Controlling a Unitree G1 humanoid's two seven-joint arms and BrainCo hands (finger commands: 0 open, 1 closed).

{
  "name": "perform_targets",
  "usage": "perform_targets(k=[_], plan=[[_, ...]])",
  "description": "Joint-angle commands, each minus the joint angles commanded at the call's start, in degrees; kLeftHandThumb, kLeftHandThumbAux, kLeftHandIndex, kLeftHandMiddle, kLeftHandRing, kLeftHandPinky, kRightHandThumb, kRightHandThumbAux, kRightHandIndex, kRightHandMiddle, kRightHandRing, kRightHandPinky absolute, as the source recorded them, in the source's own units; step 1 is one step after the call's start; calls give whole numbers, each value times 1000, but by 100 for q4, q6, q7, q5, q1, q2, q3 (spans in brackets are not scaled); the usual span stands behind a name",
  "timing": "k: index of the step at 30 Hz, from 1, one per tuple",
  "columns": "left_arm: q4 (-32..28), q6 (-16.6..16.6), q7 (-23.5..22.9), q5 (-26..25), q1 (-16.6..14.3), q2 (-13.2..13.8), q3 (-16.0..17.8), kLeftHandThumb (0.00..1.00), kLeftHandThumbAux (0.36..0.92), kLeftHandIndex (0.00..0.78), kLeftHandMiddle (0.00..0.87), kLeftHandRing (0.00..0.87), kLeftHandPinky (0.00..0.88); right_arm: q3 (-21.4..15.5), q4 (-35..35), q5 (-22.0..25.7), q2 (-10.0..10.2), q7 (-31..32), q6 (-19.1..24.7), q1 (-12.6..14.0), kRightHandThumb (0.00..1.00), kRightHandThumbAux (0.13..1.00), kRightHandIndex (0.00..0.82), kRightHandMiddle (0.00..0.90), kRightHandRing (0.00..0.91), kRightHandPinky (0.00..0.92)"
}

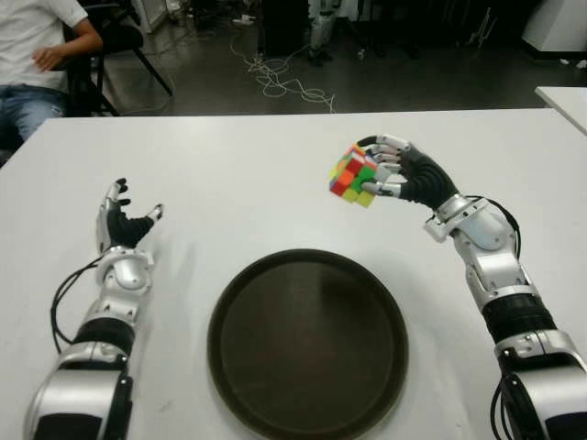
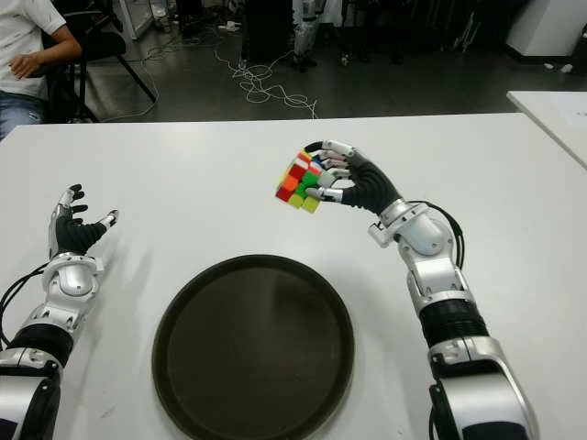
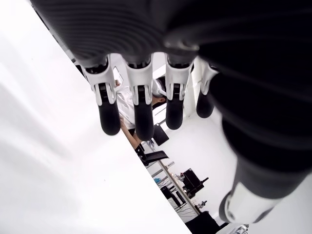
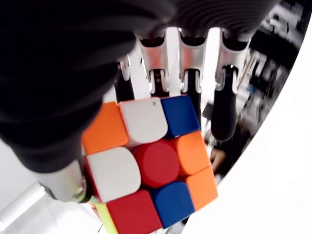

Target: Pick up the Rubik's Cube and put it in the plate

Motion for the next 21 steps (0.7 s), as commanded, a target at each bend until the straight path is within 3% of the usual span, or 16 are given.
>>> perform_targets(k=[11,21], plan=[[-19,44,-27,-4,5,5,-1,295,746,104,169,181,225,141,-361,-187,-44,151,599,90,688,729,432,749,775,774],[-39,66,-1,7,7,0,-7,297,746,107,165,166,195,412,-844,-253,-173,673,909,246,686,730,430,756,801,815]])
